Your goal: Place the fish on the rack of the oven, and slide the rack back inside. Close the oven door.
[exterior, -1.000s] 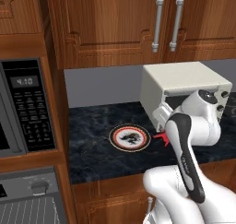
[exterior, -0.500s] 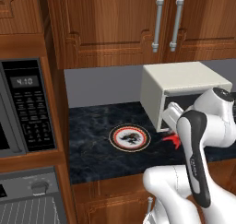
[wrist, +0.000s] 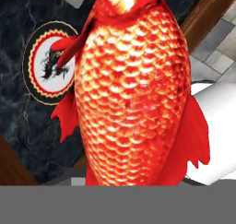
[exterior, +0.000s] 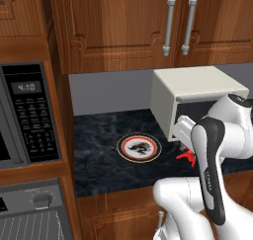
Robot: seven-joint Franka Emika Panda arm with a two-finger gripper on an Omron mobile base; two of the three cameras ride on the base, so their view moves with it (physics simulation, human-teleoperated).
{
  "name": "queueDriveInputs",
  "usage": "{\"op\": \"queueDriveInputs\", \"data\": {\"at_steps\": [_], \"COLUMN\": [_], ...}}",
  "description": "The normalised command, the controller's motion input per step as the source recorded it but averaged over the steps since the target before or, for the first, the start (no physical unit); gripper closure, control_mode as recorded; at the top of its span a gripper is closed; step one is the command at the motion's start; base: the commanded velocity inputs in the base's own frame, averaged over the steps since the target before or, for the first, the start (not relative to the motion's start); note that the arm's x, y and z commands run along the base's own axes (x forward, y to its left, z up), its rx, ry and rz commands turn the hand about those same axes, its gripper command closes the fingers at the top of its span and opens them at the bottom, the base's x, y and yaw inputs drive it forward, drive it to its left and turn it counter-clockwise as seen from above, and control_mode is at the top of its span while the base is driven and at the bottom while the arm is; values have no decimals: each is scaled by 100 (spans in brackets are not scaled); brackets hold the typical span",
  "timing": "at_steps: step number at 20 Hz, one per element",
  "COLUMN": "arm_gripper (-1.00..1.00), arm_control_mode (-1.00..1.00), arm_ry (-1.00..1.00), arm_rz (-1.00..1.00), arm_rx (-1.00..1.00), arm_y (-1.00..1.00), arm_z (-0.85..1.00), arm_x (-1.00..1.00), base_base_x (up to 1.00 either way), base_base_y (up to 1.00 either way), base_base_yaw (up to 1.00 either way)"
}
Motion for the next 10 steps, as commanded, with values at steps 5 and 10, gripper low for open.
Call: {"op": "queueDriveInputs", "data": {"at_steps": [5, 10], "arm_gripper": [100, 100], "arm_control_mode": [100, 100], "arm_ry": [0, 0], "arm_rz": [0, 0], "arm_rx": [0, 0], "arm_y": [0, 0], "arm_z": [0, 0], "arm_x": [0, 0], "base_base_x": [0, -6], "base_base_y": [14, 6], "base_base_yaw": [32, 49]}}
